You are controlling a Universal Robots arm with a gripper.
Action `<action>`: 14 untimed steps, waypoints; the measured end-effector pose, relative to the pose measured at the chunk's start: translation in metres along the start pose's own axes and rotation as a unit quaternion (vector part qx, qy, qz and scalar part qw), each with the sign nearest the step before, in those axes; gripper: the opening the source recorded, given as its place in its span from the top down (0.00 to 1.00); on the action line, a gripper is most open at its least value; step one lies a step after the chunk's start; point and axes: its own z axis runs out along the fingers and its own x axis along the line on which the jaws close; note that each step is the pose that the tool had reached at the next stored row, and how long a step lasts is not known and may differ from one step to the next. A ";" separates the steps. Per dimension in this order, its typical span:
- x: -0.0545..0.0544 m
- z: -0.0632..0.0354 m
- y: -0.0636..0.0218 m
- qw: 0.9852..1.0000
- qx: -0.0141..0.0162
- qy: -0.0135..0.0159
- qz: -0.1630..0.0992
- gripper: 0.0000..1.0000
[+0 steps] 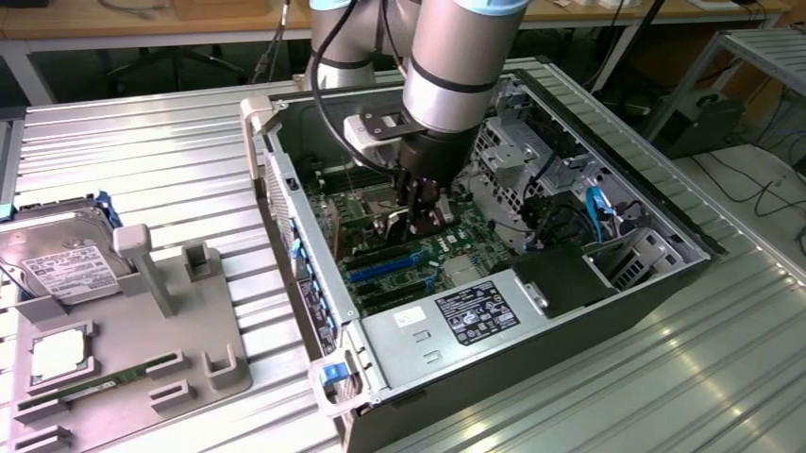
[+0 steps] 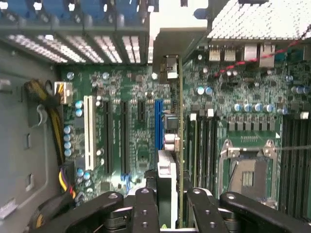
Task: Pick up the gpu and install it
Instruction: 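Insert the gpu into the slot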
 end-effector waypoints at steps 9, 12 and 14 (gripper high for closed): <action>0.000 0.0107 0.0007 1.000 -0.007 0.001 0.000 0.72; 0.001 0.0131 0.0008 1.000 -0.007 0.001 0.000 0.72; 0.002 0.0135 0.0008 1.000 -0.007 0.001 0.000 0.72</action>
